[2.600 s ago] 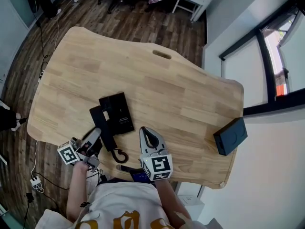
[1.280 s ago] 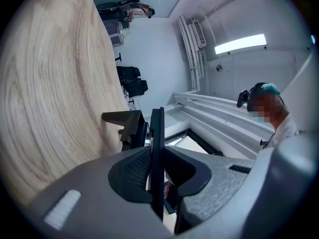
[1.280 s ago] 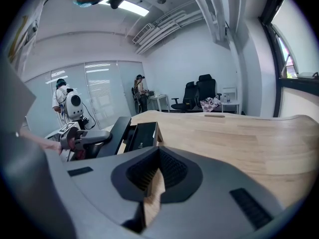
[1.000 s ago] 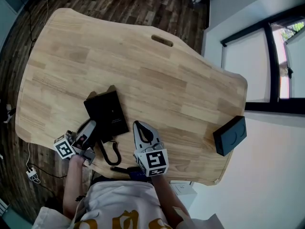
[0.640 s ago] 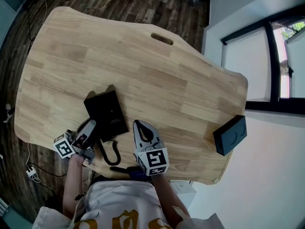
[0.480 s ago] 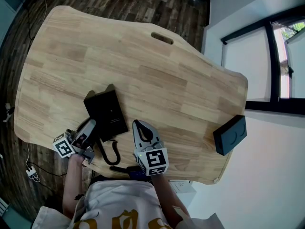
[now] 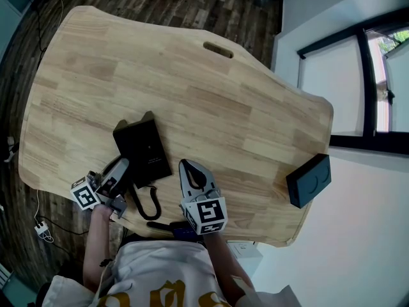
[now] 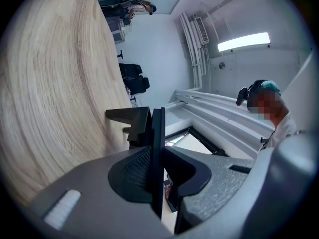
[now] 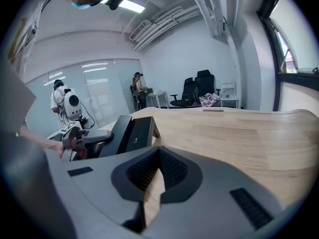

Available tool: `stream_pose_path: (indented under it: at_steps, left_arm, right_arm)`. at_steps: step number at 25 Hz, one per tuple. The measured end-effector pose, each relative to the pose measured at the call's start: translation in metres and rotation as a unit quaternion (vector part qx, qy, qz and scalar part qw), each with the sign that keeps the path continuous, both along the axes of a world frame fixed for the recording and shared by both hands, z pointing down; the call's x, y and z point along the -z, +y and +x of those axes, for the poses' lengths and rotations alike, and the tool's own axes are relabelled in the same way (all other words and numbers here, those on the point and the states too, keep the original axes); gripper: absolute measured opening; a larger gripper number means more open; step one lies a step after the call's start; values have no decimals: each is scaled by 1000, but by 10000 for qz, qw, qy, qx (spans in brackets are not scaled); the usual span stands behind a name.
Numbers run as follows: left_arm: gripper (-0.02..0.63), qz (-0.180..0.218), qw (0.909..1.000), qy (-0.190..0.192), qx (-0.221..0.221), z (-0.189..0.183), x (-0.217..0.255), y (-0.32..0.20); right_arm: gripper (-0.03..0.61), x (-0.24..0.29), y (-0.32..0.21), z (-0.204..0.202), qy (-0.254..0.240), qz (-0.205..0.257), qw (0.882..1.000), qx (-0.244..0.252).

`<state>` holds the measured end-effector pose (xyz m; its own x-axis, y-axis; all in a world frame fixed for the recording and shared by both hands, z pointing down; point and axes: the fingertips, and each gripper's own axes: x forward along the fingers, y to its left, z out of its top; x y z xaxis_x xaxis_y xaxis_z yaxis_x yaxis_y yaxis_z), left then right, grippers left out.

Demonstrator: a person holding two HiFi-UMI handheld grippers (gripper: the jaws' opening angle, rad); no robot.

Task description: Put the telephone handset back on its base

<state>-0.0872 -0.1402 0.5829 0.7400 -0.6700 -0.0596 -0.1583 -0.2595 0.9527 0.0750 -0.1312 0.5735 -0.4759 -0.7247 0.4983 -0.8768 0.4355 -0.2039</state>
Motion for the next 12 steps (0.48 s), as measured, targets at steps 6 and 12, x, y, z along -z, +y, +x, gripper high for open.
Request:
stream_pose_path:
  at_steps: [6,12]
  left_arm:
    - [75,-53,9998,-200,-26,3,-2,0]
    - [75,-89,9997,-218,-38,0,-2,0]
  right_arm:
    - [6,4,-1,-3,-84,10,10000,3]
    - [6,11,0,-9,-155,79,9998,68]
